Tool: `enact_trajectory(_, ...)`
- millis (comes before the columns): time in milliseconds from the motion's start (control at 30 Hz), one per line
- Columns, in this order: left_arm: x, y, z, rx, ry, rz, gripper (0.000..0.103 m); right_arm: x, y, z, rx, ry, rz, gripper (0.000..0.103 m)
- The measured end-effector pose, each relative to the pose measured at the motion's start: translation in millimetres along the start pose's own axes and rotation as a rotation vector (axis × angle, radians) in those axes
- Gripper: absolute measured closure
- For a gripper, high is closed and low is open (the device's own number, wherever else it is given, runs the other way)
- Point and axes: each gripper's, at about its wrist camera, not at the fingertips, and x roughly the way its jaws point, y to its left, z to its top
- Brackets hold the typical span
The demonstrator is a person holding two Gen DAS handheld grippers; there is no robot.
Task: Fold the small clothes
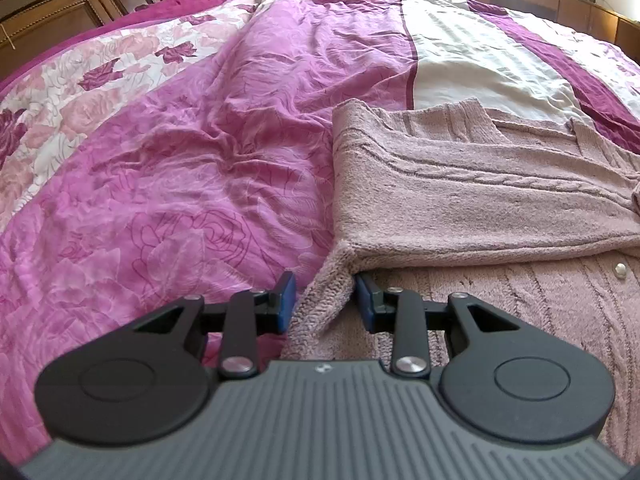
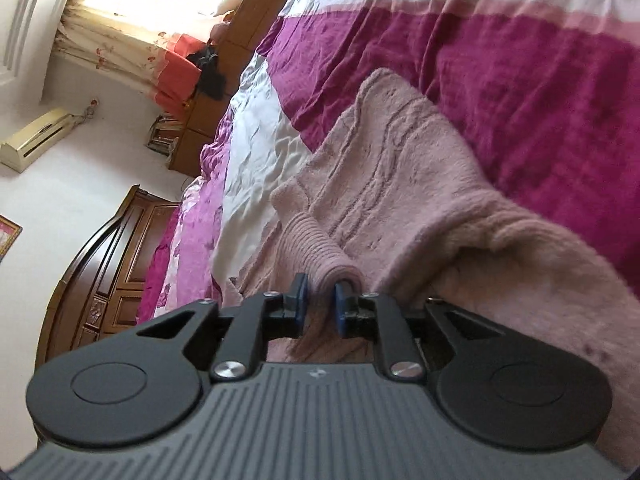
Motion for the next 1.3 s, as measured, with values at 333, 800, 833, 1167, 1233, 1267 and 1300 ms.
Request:
enact_trajectory(333,-0.9,0.5,0.1,-0.004,0.0,0.002,0.068,-30.7,75.2,-32.4,-0.693,-0.127,-0.224,0.04)
enact_trajectory(800,-2.8,1.9,1.0,-0.007,0.0,-0.001,0.069,24.4,96.8,-87.8,-1.286,-0.093,-0.359,0.06)
enact_trajectory(833,-2.7,1.9,0.9,-0.008,0.0,-0.002,0.069,27.4,95.9,-86.4,-1.292,-0.088,-0.372,0.073)
enact_trajectory(1167,-1.5,-0.4,0.8,0.003,0.0,0.003,0.068,-10.6,89.7,-20.6,-0.868,-0.185,-0.285,0.093)
enact_trajectory(1233,-1.2,-0.1,0.8,0.003,0.0,0.003,0.068,-12.0,79.7,-4.5,-0.77,-0.183,-0.306,0.093)
enact_trajectory(1267,-1.2,-0.2,0.8,0.002,0.0,0.004,0.068,-11.7,73.6,3.0,-0.72,-0.179,-0.319,0.093)
enact_trajectory(1300,-1.3,-0.3,0.8,0.002,0.0,0.004,0.068,-10.4,66.5,10.3,-0.676,-0.174,-0.334,0.093)
